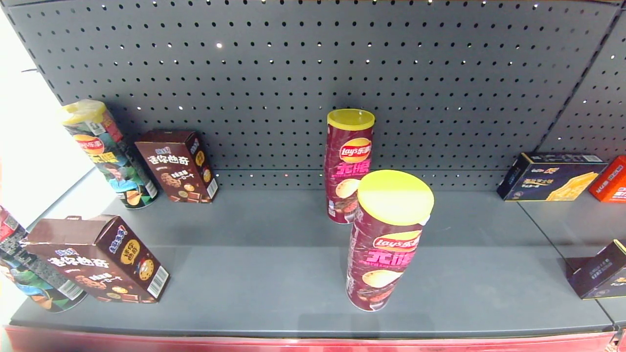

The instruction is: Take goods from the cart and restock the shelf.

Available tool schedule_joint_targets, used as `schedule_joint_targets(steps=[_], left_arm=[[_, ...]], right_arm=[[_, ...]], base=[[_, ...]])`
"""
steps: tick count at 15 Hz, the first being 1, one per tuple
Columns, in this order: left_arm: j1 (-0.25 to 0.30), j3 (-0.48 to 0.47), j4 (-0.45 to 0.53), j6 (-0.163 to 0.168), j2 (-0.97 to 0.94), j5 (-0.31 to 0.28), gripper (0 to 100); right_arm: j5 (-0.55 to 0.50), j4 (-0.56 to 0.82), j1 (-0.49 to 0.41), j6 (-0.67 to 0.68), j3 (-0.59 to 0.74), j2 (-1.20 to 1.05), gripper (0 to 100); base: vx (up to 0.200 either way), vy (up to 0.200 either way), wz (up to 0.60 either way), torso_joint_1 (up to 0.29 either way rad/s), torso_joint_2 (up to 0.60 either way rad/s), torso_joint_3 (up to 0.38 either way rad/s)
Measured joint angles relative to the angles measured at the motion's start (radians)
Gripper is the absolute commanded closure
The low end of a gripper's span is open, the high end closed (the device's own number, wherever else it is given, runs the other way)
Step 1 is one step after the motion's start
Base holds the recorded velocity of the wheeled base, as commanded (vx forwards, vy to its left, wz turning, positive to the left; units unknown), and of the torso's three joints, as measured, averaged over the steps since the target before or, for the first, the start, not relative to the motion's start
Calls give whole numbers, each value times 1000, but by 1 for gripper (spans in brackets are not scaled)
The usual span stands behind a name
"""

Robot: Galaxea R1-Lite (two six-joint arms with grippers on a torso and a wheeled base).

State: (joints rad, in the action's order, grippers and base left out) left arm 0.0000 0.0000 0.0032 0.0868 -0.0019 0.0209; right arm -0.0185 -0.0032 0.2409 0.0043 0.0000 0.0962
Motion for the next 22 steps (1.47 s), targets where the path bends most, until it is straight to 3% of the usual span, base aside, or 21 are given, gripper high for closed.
schedule_joint_targets(steps=[5,8,11,15,20,22], left_arm=[[0,0,0,-6,0,4,0],[-1,0,0,-9,0,1,0],[-1,0,0,-10,0,1,0],[-2,0,0,-14,1,3,0],[-1,-1,0,-39,1,3,0],[-2,0,0,-42,1,3,0]], right_arm=[[-3,-7,-1,-23,-11,5,0],[3,-17,1,3,-177,108,0],[51,-41,32,-32,-353,357,0],[71,-158,170,-74,-494,710,0],[38,-193,369,-98,-644,1057,0],[30,-196,404,-105,-676,1134,0]], base=[[0,0,0,0,0,0],[0,0,0,0,0,0],[0,0,0,0,0,0],[0,0,0,0,0,0],[0,0,0,0,0,0],[0,0,0,0,0,0]])
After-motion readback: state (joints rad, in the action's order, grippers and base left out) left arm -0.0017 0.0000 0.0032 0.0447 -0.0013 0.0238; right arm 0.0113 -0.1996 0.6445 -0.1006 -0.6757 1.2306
